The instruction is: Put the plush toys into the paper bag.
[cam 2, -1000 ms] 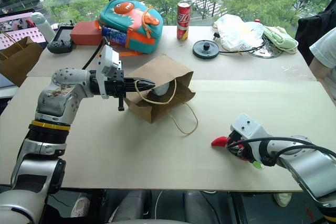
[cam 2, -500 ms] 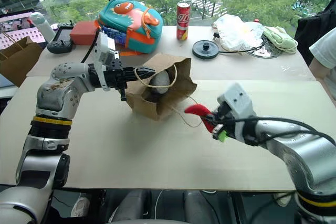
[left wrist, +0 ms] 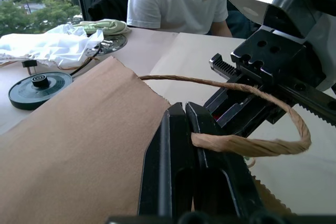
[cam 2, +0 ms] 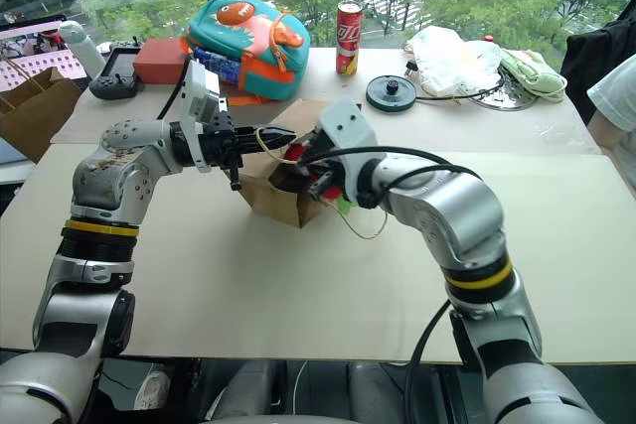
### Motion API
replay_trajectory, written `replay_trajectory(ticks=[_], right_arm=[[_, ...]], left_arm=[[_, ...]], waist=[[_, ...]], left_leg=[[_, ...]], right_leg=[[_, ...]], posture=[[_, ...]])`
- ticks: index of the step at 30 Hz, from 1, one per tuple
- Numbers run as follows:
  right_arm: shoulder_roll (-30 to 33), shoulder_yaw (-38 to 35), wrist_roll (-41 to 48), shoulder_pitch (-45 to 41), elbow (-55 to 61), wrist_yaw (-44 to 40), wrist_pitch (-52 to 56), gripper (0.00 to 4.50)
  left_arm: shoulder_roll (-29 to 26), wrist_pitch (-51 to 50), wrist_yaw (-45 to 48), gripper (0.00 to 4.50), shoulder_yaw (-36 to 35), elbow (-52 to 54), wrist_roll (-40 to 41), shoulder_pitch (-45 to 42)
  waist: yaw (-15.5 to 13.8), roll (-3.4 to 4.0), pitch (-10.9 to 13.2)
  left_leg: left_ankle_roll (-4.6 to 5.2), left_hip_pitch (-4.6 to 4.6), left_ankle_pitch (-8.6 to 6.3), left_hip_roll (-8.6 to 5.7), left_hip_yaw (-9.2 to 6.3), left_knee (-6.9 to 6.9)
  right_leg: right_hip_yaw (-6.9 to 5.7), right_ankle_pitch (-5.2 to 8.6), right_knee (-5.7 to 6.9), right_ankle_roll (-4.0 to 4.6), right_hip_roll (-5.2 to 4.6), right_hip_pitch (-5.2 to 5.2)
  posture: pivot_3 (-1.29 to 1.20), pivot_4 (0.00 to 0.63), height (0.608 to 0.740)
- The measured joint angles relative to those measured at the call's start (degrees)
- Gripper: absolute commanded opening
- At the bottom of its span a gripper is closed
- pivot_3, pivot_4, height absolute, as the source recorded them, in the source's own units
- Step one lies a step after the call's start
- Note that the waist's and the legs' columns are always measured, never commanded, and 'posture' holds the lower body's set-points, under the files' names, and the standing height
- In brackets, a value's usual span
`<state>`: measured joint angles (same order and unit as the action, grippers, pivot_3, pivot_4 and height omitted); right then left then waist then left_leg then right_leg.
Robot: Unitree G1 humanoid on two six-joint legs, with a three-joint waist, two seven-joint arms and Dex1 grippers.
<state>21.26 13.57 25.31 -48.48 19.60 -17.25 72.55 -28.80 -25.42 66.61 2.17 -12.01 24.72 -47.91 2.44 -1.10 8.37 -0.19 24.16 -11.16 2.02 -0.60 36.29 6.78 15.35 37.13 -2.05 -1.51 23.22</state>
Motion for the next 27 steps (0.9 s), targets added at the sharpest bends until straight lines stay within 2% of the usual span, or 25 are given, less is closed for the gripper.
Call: replay_trajectory(ticks=[2,3,6,12,20,27], right_arm=[[-1.9,1.7,-1.7,-1.9,-3.2,0.0,-1.3,0.85],[-2.7,2.0,-2.1,-2.4,-4.3,0.0,-1.9,1.02],[-4.7,2.5,-3.6,-2.8,-7.3,0.0,-3.6,2.11],[-7.0,2.4,-4.4,-2.8,-8.4,-0.1,-4.4,4.1],[-1.9,-1.5,-3.7,-0.4,-3.5,-2.1,-3.0,4.1],[7.4,-6.9,0.5,8.9,8.2,-6.4,2.0,4.1]], left_arm=[[0.1,0.0,0.0,0.0,0.0,0.0,0.0,0.0],[0.2,0.0,-0.1,0.0,0.1,0.1,0.0,0.0],[0.3,0.0,-0.1,0.0,0.1,0.0,0.0,0.0],[0.4,0.0,-0.1,0.0,0.3,0.1,0.0,0.0],[0.5,0.0,0.0,0.0,0.6,0.1,0.0,0.1],[0.7,0.0,0.3,0.0,0.8,0.2,0.0,0.3]], waist=[[0.1,0.0,0.0],[0.1,0.01,0.0],[0.1,0.01,0.0],[0.1,0.01,0.0],[0.1,0.01,0.0],[0.0,0.01,0.0]], left_leg=[[0.0,0.0,0.0,0.0,0.0,0.0],[0.0,0.0,0.0,0.01,0.0,-0.01],[0.0,0.01,0.0,0.0,-0.03,-0.01],[0.0,0.01,0.0,0.01,-0.06,-0.02],[0.0,0.03,0.0,0.0,-0.1,-0.04],[0.0,0.06,0.0,-0.02,-0.12,-0.05]], right_leg=[[-0.01,0.0,0.0,0.0,0.0,0.0],[-0.01,0.0,0.0,0.01,0.0,0.01],[-0.04,0.0,0.03,0.01,0.0,0.01],[-0.07,-0.01,0.07,0.01,0.0,0.01],[-0.11,-0.01,0.03,0.01,-0.01,0.0],[-0.13,0.0,-0.03,0.01,-0.02,-0.02]], posture=[[0.0,0.15,0.733],[0.0,0.15,0.733],[0.0,0.15,0.733],[0.0,0.15,0.733],[0.0,0.15,0.733],[0.0,0.15,0.733]])
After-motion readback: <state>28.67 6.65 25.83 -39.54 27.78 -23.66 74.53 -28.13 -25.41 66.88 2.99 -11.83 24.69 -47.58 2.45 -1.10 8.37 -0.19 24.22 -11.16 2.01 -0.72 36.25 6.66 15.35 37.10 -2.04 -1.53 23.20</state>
